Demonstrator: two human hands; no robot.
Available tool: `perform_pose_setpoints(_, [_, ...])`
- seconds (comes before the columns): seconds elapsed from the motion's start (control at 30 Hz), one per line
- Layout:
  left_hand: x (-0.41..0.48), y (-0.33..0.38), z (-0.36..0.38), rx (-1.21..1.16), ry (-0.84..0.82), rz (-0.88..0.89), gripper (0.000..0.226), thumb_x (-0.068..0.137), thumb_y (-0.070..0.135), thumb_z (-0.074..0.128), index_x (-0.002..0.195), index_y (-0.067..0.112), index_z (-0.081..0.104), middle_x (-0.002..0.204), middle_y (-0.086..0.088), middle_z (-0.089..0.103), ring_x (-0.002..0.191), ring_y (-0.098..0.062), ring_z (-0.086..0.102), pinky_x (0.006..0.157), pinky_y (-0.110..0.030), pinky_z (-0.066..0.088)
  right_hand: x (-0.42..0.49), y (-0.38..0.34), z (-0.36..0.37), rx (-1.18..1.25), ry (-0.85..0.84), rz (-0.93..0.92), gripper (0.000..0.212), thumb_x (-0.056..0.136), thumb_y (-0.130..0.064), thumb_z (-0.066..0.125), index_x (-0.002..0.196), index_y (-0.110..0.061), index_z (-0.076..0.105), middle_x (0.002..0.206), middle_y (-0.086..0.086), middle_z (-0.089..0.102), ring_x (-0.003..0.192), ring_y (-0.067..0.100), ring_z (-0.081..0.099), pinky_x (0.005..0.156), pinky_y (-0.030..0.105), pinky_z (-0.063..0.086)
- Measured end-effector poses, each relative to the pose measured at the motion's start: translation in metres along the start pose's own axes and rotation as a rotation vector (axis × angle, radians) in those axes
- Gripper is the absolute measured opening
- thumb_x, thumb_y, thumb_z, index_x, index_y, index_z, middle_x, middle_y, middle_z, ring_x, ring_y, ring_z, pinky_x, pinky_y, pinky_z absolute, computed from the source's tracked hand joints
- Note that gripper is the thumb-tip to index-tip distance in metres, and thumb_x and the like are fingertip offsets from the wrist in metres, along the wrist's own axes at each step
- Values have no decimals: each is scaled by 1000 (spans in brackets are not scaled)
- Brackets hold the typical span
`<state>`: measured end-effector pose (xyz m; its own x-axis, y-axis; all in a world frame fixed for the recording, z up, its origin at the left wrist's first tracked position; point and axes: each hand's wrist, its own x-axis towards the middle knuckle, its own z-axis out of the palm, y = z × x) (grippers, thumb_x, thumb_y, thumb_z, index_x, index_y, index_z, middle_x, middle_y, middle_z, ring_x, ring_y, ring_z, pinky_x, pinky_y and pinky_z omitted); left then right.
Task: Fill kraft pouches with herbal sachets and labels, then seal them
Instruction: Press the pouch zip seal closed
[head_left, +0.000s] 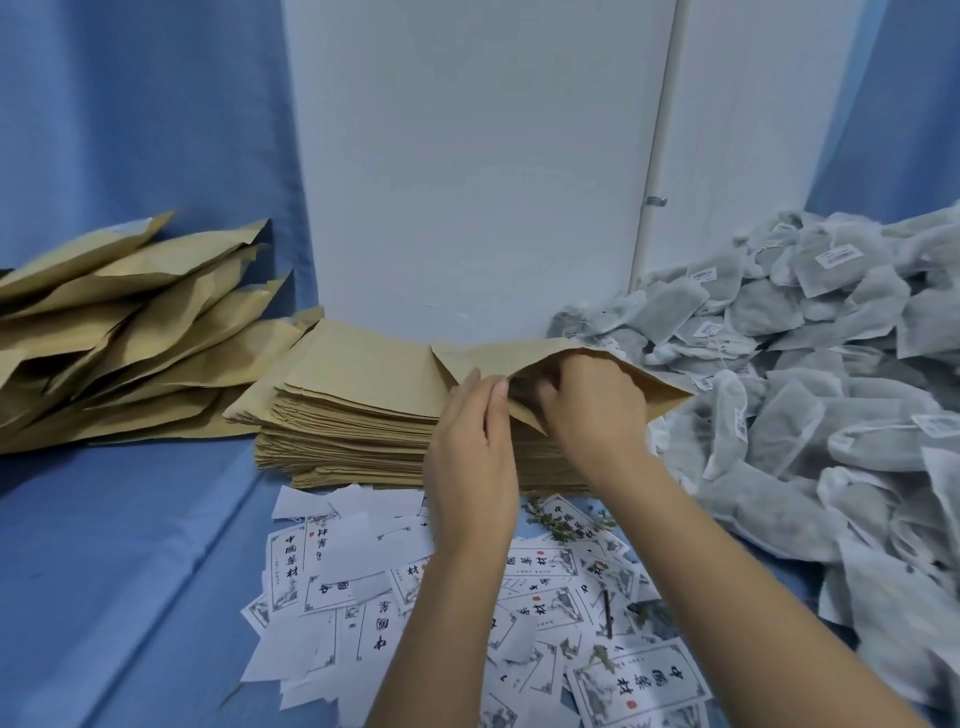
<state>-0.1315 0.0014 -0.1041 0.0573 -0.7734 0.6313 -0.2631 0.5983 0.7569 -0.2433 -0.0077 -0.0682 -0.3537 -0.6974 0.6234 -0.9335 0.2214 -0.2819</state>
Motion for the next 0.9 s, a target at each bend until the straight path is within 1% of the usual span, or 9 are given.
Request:
perform_pose_setpoints(0.03, [2, -1, 0, 11, -13, -13, 31, 99, 36, 42, 114, 24, 67, 129, 9, 56, 107, 1, 51, 73, -1, 28, -10, -3, -2, 57, 111, 1, 29, 93, -34, 41, 77, -15, 56, 80, 2, 60, 70, 29, 55, 59, 33, 35])
perform_pose_setpoints(0.1, [4, -4, -1, 44, -25, -36, 30, 98, 35, 45, 110, 23, 70, 125, 4, 52, 85, 6, 48, 64, 1, 29, -33, -8, -5, 238, 201, -69, 39, 92, -45, 28, 60, -25, 39, 60, -4, 47, 57, 24, 48, 55, 32, 29])
perform_pose_setpoints(0.2, [7, -4, -2, 13, -34, -130, 30, 97, 37, 47, 109, 24, 70, 99, 2, 47, 72, 5, 48, 59, -2, 33, -62, -5, 4, 414, -37, -155, 58, 88, -56, 17, 44, -21, 30, 42, -4, 37, 43, 17, 39, 51, 33, 31])
perform_pose_setpoints(0.27, [10, -3, -1, -119, -99, -233, 34, 97, 40, 47, 105, 19, 72, 88, -2, 52, 71, -3, 53, 66, -8, 39, -65, -8, 10, 621, -262, -33, 77, 92, -66, 17, 38, -17, 44, 40, 1, 48, 44, 15, 48, 57, 33, 41])
perform_pose_setpoints(0.3, [11, -2, -1, -214, -119, -298, 37, 96, 42, 47, 97, 15, 72, 77, -3, 55, 66, -14, 55, 68, -21, 44, -64, -12, 11, 777, -338, 75, 81, 91, -70, 19, 38, -17, 47, 41, 3, 50, 43, 13, 50, 57, 32, 43])
perform_pose_setpoints(0.37, [13, 2, -2, -342, -105, -410, 32, 95, 39, 51, 88, 15, 72, 60, 5, 59, 57, -13, 57, 59, -23, 43, -58, -20, 12, 1065, -354, 299, 73, 86, -74, 30, 41, -20, 50, 42, 0, 48, 40, 9, 44, 49, 23, 37])
perform_pose_setpoints(0.47, [16, 6, -3, -454, -70, -578, 11, 88, 15, 64, 98, 13, 65, 71, 3, 66, 54, -2, 61, 51, -16, 46, -56, -32, 18, 1286, -231, 527, 54, 87, -54, 55, 43, -22, 55, 44, -8, 47, 39, 6, 39, 44, 20, 31])
perform_pose_setpoints(0.6, [14, 12, -4, -724, -280, -872, 23, 85, 2, 62, 64, 6, 53, 43, 0, 47, 31, -6, 37, 33, -14, 30, -54, -35, 14, 1481, -154, 812, 34, 85, -25, 52, 53, -13, 51, 42, -1, 50, 32, 10, 40, 35, 15, 31])
perform_pose_setpoints(0.9, [17, 11, -3, -758, -399, -899, 30, 91, 4, 47, 61, 6, 45, 35, 1, 38, 27, -5, 28, 28, -14, 18, -48, -22, 5, 1470, -333, 757, 18, 86, -10, 47, 69, -6, 49, 45, 5, 46, 28, 11, 37, 33, 13, 28])
